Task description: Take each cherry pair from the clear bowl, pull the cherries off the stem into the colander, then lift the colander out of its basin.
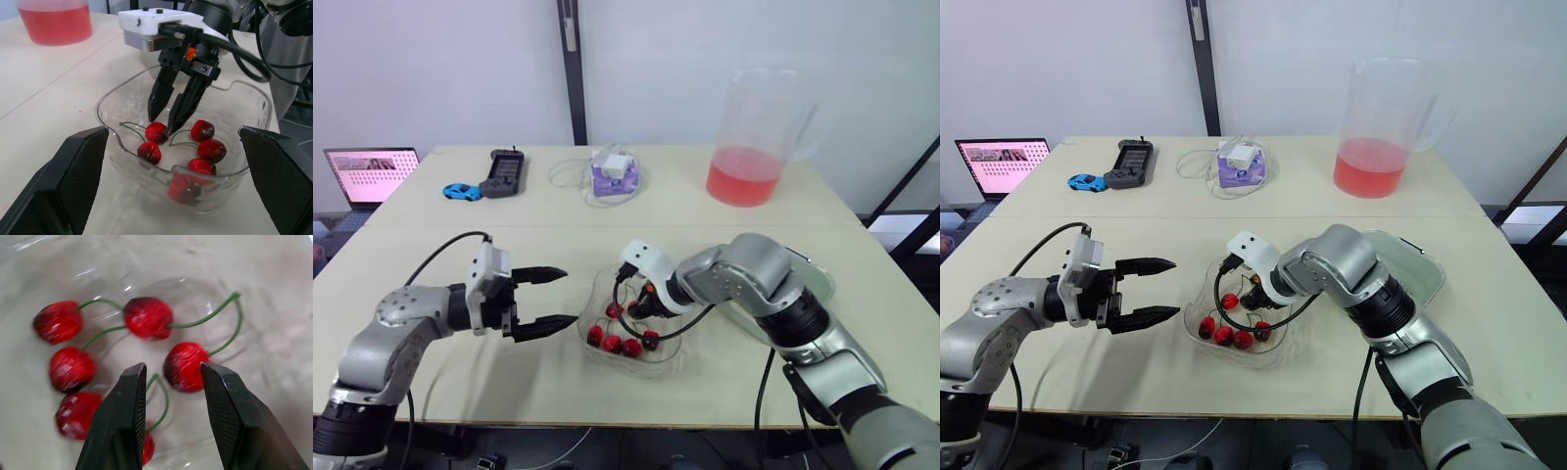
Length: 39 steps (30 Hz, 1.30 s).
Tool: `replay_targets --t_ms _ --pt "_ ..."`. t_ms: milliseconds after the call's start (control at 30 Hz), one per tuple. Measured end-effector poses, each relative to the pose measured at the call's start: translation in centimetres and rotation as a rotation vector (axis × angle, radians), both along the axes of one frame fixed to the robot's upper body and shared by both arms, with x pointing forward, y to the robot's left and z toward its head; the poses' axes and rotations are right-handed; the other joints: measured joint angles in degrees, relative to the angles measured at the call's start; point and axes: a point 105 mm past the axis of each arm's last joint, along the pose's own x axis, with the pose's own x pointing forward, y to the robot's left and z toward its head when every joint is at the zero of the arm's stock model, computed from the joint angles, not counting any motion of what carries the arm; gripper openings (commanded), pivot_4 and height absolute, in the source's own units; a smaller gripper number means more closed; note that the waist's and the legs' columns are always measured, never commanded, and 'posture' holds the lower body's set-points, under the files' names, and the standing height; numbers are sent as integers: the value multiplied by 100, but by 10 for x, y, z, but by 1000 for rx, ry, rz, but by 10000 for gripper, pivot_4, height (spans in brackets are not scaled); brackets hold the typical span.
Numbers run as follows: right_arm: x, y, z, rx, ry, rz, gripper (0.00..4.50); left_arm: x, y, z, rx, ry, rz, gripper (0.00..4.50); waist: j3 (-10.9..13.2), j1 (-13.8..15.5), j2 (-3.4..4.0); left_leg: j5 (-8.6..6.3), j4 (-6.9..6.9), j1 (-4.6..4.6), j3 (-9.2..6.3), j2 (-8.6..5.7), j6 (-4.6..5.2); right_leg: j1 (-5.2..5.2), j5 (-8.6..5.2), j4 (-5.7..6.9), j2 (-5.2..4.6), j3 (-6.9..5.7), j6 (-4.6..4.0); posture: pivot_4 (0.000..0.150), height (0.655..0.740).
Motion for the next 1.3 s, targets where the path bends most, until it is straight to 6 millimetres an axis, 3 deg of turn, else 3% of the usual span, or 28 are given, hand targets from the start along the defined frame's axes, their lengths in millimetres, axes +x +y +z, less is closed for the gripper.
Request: replay_targets --t_ms 800,967,1300 --pt "2 -1 -12 -135 -51 26 18170 3 -3 8 -4 -20 -8 45000 -2 -63 -3 0 -1 3 -3 1 1 3 0 0 1 -1 0 1500 7332" --pt "0 4 -12 -134 -51 48 4745 3 -4 8 -6 -20 -9 45000 -2 -114 -3 0 -2 3 -5 1 1 3 0 0 2 -2 0 1500 7332" --pt "-11 4 -7 -134 -16 98 4745 4 -3 6 -8 -15 -5 45000 -1 -118 0 0 -2 2 -7 0 1 2 0 0 1 -4 0 1500 7332"
